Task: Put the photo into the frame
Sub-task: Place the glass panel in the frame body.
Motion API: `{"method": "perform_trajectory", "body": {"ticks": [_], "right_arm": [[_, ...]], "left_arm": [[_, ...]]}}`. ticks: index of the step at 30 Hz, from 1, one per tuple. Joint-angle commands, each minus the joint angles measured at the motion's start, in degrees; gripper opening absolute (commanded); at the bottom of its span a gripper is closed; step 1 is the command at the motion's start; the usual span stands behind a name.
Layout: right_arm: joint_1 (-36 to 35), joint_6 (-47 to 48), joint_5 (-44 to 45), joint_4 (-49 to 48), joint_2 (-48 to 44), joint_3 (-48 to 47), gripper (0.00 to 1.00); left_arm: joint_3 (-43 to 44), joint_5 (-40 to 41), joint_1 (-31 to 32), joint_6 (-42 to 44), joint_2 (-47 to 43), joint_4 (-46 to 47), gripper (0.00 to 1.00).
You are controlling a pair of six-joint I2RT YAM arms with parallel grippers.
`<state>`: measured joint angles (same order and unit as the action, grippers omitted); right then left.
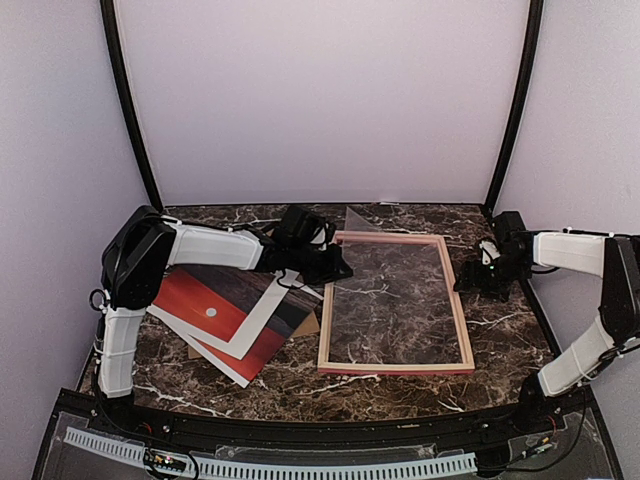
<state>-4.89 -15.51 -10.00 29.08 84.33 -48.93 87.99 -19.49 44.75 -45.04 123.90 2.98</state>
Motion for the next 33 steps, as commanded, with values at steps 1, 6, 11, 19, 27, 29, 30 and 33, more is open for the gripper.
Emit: {"method": "perform_trajectory", "body": {"ticks": [1,6,11,19,27,29,30,33], "right_arm": [[-0.48,0.21,0.55,-0.85,0.3,0.15,0.81],[-0.47,0.21,0.68,-0.51,0.06,-0.11,0.81],[-0.47,-0.4,0.29,-0.64,-1.09,-0.17,0.81],[-0.11,-2.83,2.45,0.19,-4.24,-2.13,0.82],[4.27,-3.5,6.9,2.86,-9.34,-3.14,0.83],[7.17,-3.81,7.55,3.26,-10.91,-3.26,0.83],[8.38,-3.97,7.76,3.39,-11.74,-3.28,0.83],[10.29,-4.5,8.42,3.62,-13.87,-3.64,0.84]], "left_arm": [[-0.68,-1.15,0.51,-0.36,-2.51,1.58,0.01],[-0.43,-2.46,0.51,-1.18,-3.55,3.31,0.0],[1.33,-5.34,0.6,-2.55,-6.0,5.02,0.0],[5.5,-8.78,1.5,-4.86,-11.5,8.17,0.0],[10.47,-12.32,2.83,-9.94,-10.54,14.44,0.0],[12.6,-13.33,3.21,-11.15,-9.43,15.5,0.0],[14.06,-13.94,3.51,-11.58,-9.1,16.29,0.0],[17.19,-15.08,4.01,-12.76,-6.9,17.44,0.0]]}}
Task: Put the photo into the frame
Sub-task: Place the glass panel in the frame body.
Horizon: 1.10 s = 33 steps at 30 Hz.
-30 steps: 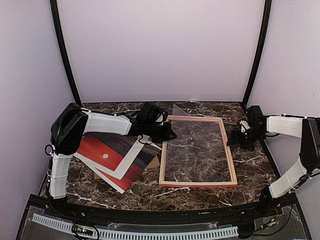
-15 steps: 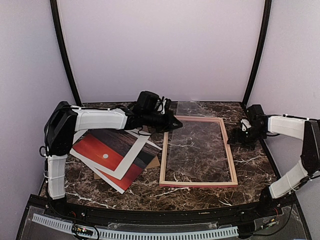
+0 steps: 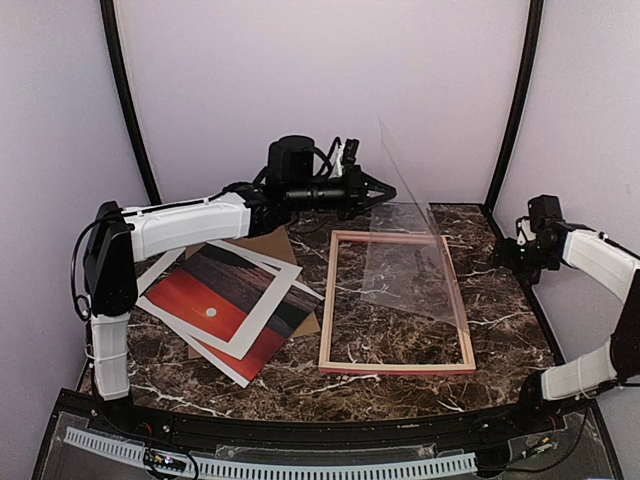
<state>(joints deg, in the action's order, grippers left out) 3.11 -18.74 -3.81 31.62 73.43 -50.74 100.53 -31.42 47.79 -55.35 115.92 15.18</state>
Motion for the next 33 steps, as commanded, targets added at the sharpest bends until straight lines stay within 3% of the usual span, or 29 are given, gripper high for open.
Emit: {"method": "perform_trajectory", "body": {"ticks": [1,7,13,27,29,30,31,33], "right_arm": [[2.6,-1.41,2.39,1.08,-3.78,-1.95,0.84],[3.39,-1.4,2.11,1.25,-4.46,-1.88,0.84],[3.43,-0.85,0.1,1.02,-4.22,-1.56,0.84],[3.22,0.64,-6.05,-1.61,-1.48,1.37,0.85],[3.13,0.71,-6.1,-2.01,-1.51,1.68,0.88],[3.13,0.72,-6.07,-2.1,-1.65,1.77,0.96],[3.13,0.8,-6.03,-2.21,-1.69,1.86,0.98],[3.13,0.88,-6.09,-2.26,-1.75,1.79,0.99]], "left_arm": [[4.75,-3.22,1.03,-2.89,1.73,5.44,0.0],[1.85,-2.26,1.01,-4.9,4.08,7.67,0.0],[-3.36,5.44,0.88,-0.7,4.93,3.07,0.0],[-10.96,8.74,-1.79,2.2,8.09,0.66,0.0],[-11.16,8.89,-2.01,2.96,8.09,-0.1,0.0],[-11.32,8.95,-2.2,3.32,8.14,-0.26,0.0],[-11.37,8.94,-2.29,3.45,8.22,-0.49,0.0],[-11.4,8.91,-2.53,3.88,8.37,-0.88,0.0]]}}
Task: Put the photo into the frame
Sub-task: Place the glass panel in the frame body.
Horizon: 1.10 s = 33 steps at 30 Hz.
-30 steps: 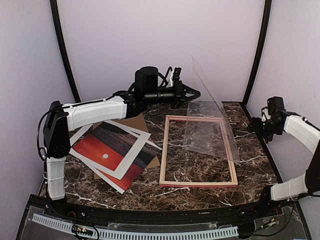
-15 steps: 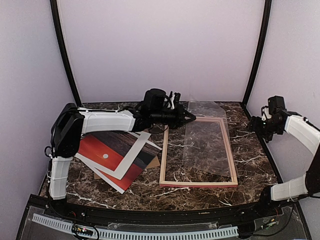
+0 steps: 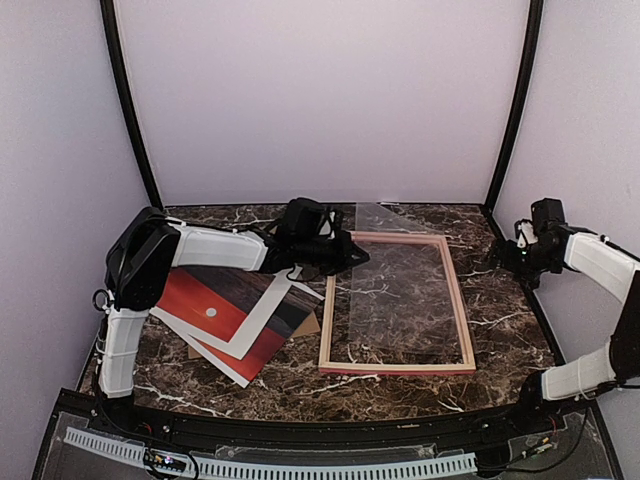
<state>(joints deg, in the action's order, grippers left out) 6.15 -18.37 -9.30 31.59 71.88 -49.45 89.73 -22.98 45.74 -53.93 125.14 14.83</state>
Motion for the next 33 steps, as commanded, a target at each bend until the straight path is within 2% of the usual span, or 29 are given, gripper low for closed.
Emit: {"method": "perform_trajectory", "body": {"ticks": [1,33], "right_arm": [[0.09,0.59,-0.63,-2.23,-0.2,0.42,0.99],[0.0,1.45,-0.98,-2.59,0.51,1.11,0.99]], "left_arm": [[-0.55,0.37,-0.52,2.65,-0.77,-0.65,0.0],[1.97,-1.02,-1.54,8.3,0.58,-7.99,0.0]]}}
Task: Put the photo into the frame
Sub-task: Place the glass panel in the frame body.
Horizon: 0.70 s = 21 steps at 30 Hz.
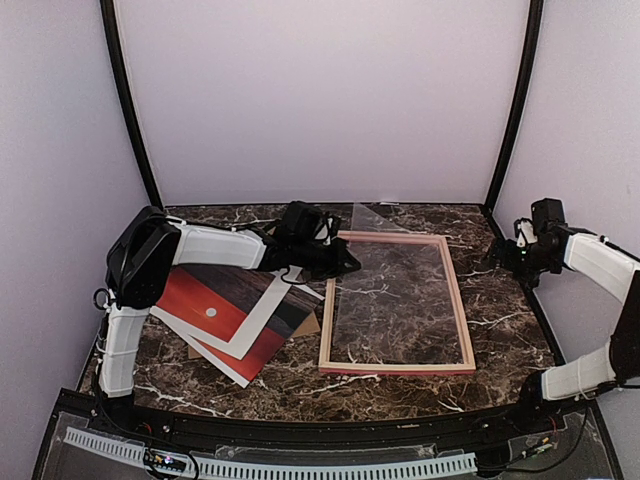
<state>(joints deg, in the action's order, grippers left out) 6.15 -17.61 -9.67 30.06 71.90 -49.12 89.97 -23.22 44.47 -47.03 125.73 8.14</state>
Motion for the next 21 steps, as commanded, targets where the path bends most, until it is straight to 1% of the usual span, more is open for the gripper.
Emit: {"method": "perform_trajectory", "body": {"ticks": [1,21], "right_arm": [[0.0,0.65,-0.63,-1.1,0.49,0.78,0.99],[-0.26,0.81,-0.96,-1.21,0.94,0.87,0.99]], "left_arm": [[1.8,-0.78,-0.35,1.49,0.03,-1.58,0.0],[2.46,0.46,-0.4,2.7,-0.05,-3.85,0.0]]}}
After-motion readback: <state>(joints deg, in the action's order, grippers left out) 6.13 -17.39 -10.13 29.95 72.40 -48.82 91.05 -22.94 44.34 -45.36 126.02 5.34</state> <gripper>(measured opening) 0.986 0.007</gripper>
